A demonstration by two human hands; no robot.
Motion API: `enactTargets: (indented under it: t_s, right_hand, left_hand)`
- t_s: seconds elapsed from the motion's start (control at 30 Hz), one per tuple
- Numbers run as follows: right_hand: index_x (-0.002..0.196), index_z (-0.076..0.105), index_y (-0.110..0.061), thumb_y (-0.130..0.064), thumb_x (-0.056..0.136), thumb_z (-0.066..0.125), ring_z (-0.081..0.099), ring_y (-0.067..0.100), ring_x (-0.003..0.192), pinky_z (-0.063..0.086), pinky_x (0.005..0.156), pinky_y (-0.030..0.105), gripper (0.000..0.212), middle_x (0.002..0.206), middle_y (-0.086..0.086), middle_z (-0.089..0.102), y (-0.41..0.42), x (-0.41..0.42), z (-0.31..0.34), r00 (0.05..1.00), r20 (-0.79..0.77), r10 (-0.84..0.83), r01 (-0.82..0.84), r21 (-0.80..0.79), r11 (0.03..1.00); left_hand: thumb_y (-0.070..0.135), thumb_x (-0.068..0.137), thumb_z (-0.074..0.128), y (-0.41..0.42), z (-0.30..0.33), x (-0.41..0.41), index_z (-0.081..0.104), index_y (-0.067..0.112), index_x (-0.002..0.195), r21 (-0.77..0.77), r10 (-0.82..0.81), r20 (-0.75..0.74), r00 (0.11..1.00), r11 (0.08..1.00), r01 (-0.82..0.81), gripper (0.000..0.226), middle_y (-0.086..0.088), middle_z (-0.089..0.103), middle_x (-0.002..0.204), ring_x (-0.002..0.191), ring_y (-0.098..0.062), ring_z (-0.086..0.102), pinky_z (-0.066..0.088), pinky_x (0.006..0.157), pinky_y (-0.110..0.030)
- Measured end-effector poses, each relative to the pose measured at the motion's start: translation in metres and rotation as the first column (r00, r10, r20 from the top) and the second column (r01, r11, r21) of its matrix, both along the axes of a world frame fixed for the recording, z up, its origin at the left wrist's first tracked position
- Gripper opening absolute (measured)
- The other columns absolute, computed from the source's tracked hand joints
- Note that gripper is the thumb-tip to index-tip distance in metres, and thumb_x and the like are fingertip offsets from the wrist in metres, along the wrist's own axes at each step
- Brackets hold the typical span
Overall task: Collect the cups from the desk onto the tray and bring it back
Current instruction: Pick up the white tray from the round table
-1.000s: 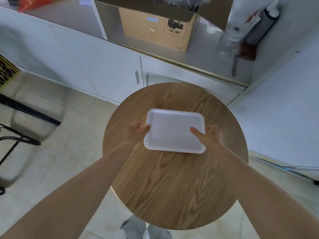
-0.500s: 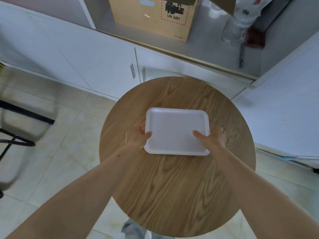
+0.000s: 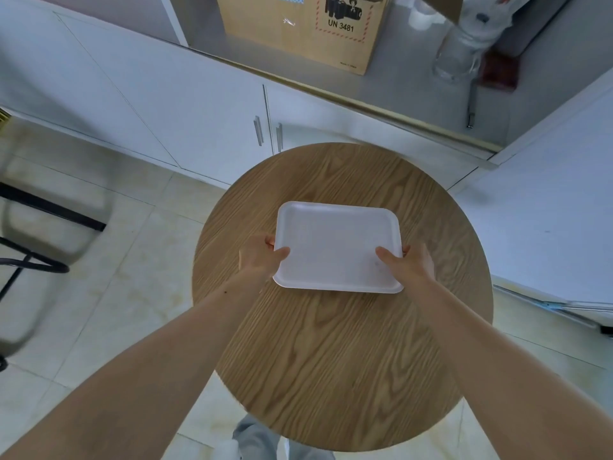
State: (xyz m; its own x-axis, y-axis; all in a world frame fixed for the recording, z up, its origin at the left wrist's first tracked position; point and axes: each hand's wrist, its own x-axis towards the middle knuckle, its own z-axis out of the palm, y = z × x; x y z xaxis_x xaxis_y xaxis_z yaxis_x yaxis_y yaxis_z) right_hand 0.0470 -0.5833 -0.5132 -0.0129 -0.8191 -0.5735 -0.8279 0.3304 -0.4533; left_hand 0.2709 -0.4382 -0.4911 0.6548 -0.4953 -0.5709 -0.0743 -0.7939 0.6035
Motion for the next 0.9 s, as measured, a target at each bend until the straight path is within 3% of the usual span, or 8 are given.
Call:
enactTargets:
  t_s: [0.2,0.33,0.5,0.6,0.67,0.73,0.8,0.9]
  right_hand:
    - [0.108,0.058,-0.002,-0.055,0.070,0.074,0.065,0.025,0.089,0.043,0.058,0.028,0.067,0.103,0.009,0.066,0.002,0.018,0.018,0.998,0.056,0.039,-0.039,-0.014,0.999]
    - [0.109,0.056,-0.004,-0.051,0.073,0.074,0.064,0.025,0.090,0.045,0.065,0.031,0.062,0.103,0.008,0.065,0.010,0.034,0.038,0.988,0.135,0.073,-0.064,-0.072,0.995]
    - [0.111,0.050,-0.007,-0.038,0.081,0.072,0.060,0.020,0.087,0.041,0.058,0.024,0.048,0.105,0.007,0.062,0.032,0.060,0.072,0.945,0.274,0.180,-0.139,-0.163,0.977]
    - [0.116,0.046,-0.010,-0.035,0.081,0.071,0.059,0.019,0.088,0.039,0.057,0.019,0.050,0.107,0.004,0.060,0.052,0.078,0.090,0.894,0.352,0.279,-0.214,-0.213,0.953]
    - [0.116,0.044,-0.014,-0.034,0.083,0.070,0.062,0.017,0.089,0.041,0.059,0.019,0.047,0.108,0.003,0.061,0.064,0.092,0.100,0.848,0.411,0.335,-0.251,-0.246,0.936]
    - [0.115,0.043,-0.016,-0.033,0.085,0.069,0.065,0.012,0.087,0.048,0.062,0.022,0.043,0.107,0.003,0.064,0.076,0.104,0.107,0.801,0.463,0.380,-0.285,-0.262,0.922]
    - [0.113,0.043,-0.018,-0.035,0.084,0.069,0.067,0.013,0.089,0.058,0.068,0.036,0.042,0.108,0.006,0.065,0.090,0.118,0.113,0.758,0.508,0.410,-0.315,-0.266,0.911]
    - [0.116,0.042,-0.018,-0.035,0.086,0.067,0.066,0.019,0.090,0.060,0.069,0.049,0.042,0.105,0.003,0.059,0.109,0.135,0.124,0.723,0.545,0.425,-0.332,-0.266,0.905]
  left_hand:
    - [0.018,0.082,0.073,0.018,0.013,0.009,0.062,0.011,0.098,-0.060,0.115,-0.009,0.993,0.992,-0.115,0.021,-0.004,0.066,0.092,0.087,-0.022,0.062,0.047,0.072,-0.029]
    - [0.020,0.082,0.073,0.040,0.029,0.018,0.061,0.014,0.097,-0.160,0.192,-0.036,0.981,0.967,-0.196,0.020,-0.002,0.067,0.090,0.082,-0.018,0.061,0.042,0.059,-0.021]
    - [0.014,0.086,0.069,0.076,0.057,0.027,0.055,0.009,0.107,-0.368,0.310,-0.148,0.939,0.864,-0.343,0.026,-0.004,0.068,0.090,0.083,-0.022,0.065,0.052,0.066,-0.028]
    - [0.017,0.090,0.066,0.100,0.073,0.026,0.047,0.017,0.120,-0.450,0.372,-0.224,0.901,0.780,-0.435,0.035,-0.007,0.067,0.098,0.087,-0.023,0.065,0.054,0.069,-0.031]
    - [0.020,0.091,0.065,0.118,0.081,0.025,0.042,0.025,0.127,-0.482,0.408,-0.271,0.872,0.726,-0.490,0.043,-0.007,0.065,0.106,0.093,-0.025,0.065,0.059,0.074,-0.040]
    - [0.021,0.092,0.063,0.134,0.090,0.023,0.038,0.029,0.133,-0.509,0.436,-0.335,0.835,0.662,-0.550,0.049,-0.001,0.058,0.113,0.098,-0.022,0.064,0.061,0.070,-0.039]
    - [0.021,0.094,0.060,0.152,0.100,0.022,0.036,0.032,0.137,-0.538,0.456,-0.384,0.803,0.595,-0.596,0.050,0.002,0.054,0.118,0.102,-0.022,0.062,0.062,0.068,-0.040]
    - [0.026,0.096,0.057,0.179,0.106,0.024,0.036,0.033,0.140,-0.550,0.494,-0.384,0.780,0.556,-0.623,0.050,-0.001,0.052,0.125,0.107,-0.027,0.062,0.061,0.069,-0.046]
